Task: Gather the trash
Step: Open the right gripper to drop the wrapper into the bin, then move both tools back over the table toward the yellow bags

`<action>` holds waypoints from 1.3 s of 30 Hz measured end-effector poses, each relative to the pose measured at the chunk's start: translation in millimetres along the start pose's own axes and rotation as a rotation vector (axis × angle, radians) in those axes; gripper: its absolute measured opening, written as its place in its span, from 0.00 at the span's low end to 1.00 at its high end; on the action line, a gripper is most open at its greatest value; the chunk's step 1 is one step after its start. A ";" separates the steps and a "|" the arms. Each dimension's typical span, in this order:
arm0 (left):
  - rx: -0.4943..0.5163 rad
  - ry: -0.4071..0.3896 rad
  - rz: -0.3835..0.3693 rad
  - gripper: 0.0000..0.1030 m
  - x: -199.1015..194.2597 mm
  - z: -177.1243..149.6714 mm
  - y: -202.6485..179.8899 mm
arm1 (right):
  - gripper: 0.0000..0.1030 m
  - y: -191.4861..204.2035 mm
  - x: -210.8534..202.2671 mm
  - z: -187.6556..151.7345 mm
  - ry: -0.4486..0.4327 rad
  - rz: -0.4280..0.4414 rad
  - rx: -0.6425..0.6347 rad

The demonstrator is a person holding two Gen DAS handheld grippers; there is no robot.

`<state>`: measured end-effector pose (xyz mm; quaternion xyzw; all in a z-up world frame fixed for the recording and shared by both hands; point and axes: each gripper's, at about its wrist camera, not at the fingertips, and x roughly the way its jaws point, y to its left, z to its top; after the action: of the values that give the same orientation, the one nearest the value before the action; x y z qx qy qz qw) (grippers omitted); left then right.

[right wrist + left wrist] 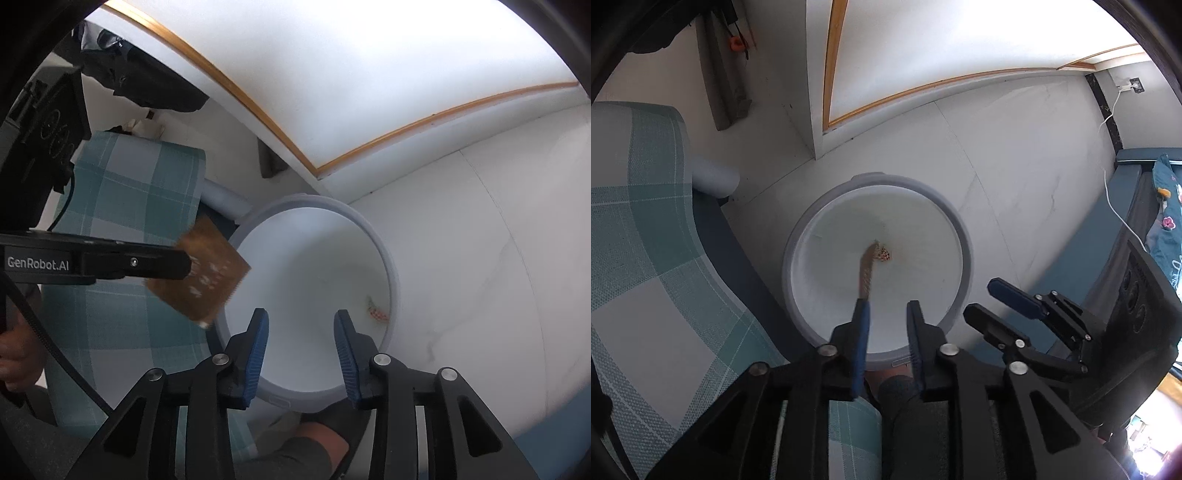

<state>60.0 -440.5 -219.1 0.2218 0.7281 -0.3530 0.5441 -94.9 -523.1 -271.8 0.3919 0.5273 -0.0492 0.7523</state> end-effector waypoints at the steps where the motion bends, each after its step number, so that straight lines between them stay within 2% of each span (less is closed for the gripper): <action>1: -0.001 -0.008 -0.001 0.30 -1.0 -0.8 0.0 | 0.42 -2.4 -4.1 -1.6 -0.007 -0.004 0.011; 2: 0.001 -0.016 0.004 0.37 -2.4 -1.5 -0.3 | 0.42 -5.0 -8.5 -2.9 -0.017 -0.006 0.021; 3: 0.004 -0.023 0.018 0.38 -4.5 -2.2 -0.9 | 0.42 -6.9 -12.1 -4.0 -0.023 -0.005 0.026; 10: 0.009 -0.085 0.059 0.39 -23.7 -11.8 0.5 | 0.45 -10.0 -35.6 -6.3 -0.075 -0.021 0.044; 16: -0.004 -0.208 0.093 0.39 -60.5 -28.8 1.3 | 0.47 -1.5 -67.3 -1.7 -0.150 -0.043 0.040; 20: -0.013 -0.326 0.115 0.39 -94.8 -45.2 1.4 | 0.47 9.3 -95.4 3.6 -0.227 -0.059 0.034; 22: -0.029 -0.390 0.114 0.40 -114.5 -55.3 3.2 | 0.51 17.2 -113.5 4.6 -0.269 -0.071 0.024; 28: -0.104 -0.580 0.136 0.54 -171.2 -91.2 13.3 | 0.59 54.1 -174.4 2.7 -0.404 -0.107 -0.028; 32: -0.147 -0.716 0.205 0.72 -204.0 -120.2 19.4 | 0.65 88.3 -209.4 0.9 -0.498 -0.157 -0.112; 39: -0.214 -0.909 0.228 0.75 -255.4 -176.5 38.8 | 0.73 160.3 -255.5 -9.4 -0.644 -0.146 -0.253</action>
<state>54.3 -266.3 40.7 0.0661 0.4198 -0.2756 0.8623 -136.0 -493.4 25.7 0.2211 0.2916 -0.1581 0.9171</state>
